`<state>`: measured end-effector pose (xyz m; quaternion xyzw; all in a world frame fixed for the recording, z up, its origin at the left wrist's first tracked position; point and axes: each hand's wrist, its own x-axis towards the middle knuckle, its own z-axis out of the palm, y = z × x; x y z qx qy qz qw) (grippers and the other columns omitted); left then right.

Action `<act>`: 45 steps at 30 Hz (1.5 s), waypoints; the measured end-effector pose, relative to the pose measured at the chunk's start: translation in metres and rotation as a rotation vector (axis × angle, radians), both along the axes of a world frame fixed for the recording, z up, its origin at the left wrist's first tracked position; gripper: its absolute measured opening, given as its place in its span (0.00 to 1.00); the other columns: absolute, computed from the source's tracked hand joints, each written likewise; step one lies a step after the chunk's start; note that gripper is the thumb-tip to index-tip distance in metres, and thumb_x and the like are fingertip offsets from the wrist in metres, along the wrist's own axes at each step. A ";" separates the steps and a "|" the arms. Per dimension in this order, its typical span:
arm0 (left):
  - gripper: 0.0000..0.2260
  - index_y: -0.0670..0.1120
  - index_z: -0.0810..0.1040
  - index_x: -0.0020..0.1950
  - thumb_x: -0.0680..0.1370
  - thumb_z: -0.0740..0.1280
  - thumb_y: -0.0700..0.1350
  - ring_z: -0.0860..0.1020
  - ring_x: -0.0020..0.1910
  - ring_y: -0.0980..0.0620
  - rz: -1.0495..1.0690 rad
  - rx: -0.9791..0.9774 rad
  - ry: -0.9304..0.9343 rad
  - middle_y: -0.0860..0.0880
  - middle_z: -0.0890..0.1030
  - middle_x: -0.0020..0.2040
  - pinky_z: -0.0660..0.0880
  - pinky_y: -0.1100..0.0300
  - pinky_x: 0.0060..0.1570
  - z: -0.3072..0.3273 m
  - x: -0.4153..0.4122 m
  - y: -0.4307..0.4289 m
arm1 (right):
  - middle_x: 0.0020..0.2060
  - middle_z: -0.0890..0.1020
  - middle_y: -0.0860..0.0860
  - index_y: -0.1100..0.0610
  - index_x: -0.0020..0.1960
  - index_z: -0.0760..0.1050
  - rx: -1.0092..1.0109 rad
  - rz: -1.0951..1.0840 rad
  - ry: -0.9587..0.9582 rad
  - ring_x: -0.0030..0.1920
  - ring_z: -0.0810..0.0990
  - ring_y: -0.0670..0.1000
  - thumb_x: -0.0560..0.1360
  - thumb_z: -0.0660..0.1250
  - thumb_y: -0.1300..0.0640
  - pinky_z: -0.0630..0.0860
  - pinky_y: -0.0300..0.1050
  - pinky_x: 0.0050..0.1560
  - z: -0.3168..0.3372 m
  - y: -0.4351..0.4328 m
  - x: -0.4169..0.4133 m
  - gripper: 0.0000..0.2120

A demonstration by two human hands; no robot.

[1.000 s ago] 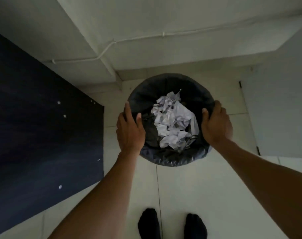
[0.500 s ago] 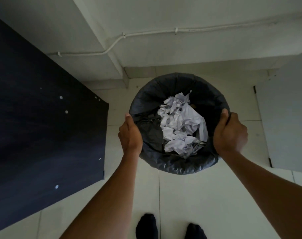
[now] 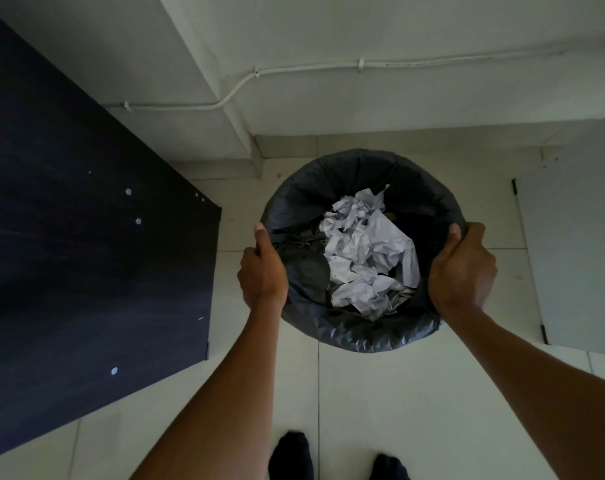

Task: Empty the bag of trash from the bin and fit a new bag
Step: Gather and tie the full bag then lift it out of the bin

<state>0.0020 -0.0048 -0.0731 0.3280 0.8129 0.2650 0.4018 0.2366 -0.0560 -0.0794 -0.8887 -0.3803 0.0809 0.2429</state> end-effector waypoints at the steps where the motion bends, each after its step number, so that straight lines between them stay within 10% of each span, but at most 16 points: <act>1: 0.31 0.43 0.76 0.61 0.80 0.48 0.67 0.76 0.46 0.50 0.010 0.031 0.048 0.50 0.78 0.46 0.69 0.58 0.41 -0.002 -0.001 0.000 | 0.44 0.79 0.67 0.66 0.56 0.70 0.024 0.009 -0.014 0.42 0.77 0.67 0.85 0.52 0.54 0.58 0.47 0.37 -0.002 0.000 0.000 0.16; 7: 0.35 0.42 0.76 0.33 0.81 0.46 0.66 0.74 0.31 0.49 0.113 0.054 0.269 0.47 0.76 0.30 0.68 0.59 0.34 -0.001 -0.001 -0.006 | 0.47 0.76 0.65 0.67 0.56 0.74 0.042 0.039 -0.166 0.48 0.74 0.64 0.83 0.54 0.57 0.66 0.52 0.43 -0.008 0.000 -0.001 0.15; 18: 0.12 0.42 0.72 0.52 0.84 0.55 0.48 0.72 0.42 0.52 -0.125 0.434 0.657 0.45 0.73 0.49 0.66 0.59 0.48 -0.005 0.008 -0.007 | 0.51 0.74 0.60 0.63 0.55 0.69 0.090 0.019 -0.195 0.50 0.71 0.60 0.81 0.54 0.62 0.64 0.51 0.48 -0.002 -0.001 -0.004 0.08; 25: 0.20 0.47 0.72 0.61 0.82 0.55 0.61 0.79 0.45 0.50 -0.022 0.279 0.312 0.51 0.78 0.45 0.78 0.53 0.41 0.004 0.005 0.007 | 0.47 0.82 0.65 0.61 0.68 0.63 0.055 0.018 -0.025 0.46 0.81 0.66 0.82 0.52 0.44 0.76 0.54 0.45 0.000 0.001 -0.003 0.23; 30: 0.20 0.46 0.71 0.32 0.83 0.58 0.51 0.79 0.44 0.39 -0.035 0.128 0.165 0.47 0.75 0.34 0.68 0.56 0.39 0.003 -0.006 0.046 | 0.51 0.81 0.64 0.64 0.64 0.71 0.074 0.033 -0.051 0.48 0.80 0.65 0.85 0.50 0.53 0.70 0.49 0.43 -0.009 -0.003 0.001 0.19; 38: 0.09 0.42 0.74 0.47 0.83 0.58 0.43 0.73 0.33 0.51 -0.248 0.585 0.423 0.49 0.75 0.35 0.59 0.65 0.30 0.017 0.007 0.045 | 0.51 0.75 0.60 0.63 0.56 0.70 0.220 0.164 -0.082 0.48 0.74 0.60 0.79 0.56 0.64 0.67 0.50 0.47 0.006 -0.006 0.000 0.08; 45: 0.27 0.44 0.74 0.65 0.80 0.54 0.65 0.78 0.55 0.41 -0.258 0.010 0.275 0.42 0.79 0.57 0.74 0.51 0.51 0.019 0.012 0.075 | 0.57 0.79 0.63 0.62 0.62 0.72 -0.132 -0.046 0.350 0.58 0.77 0.63 0.81 0.51 0.37 0.70 0.50 0.53 0.015 0.038 0.019 0.30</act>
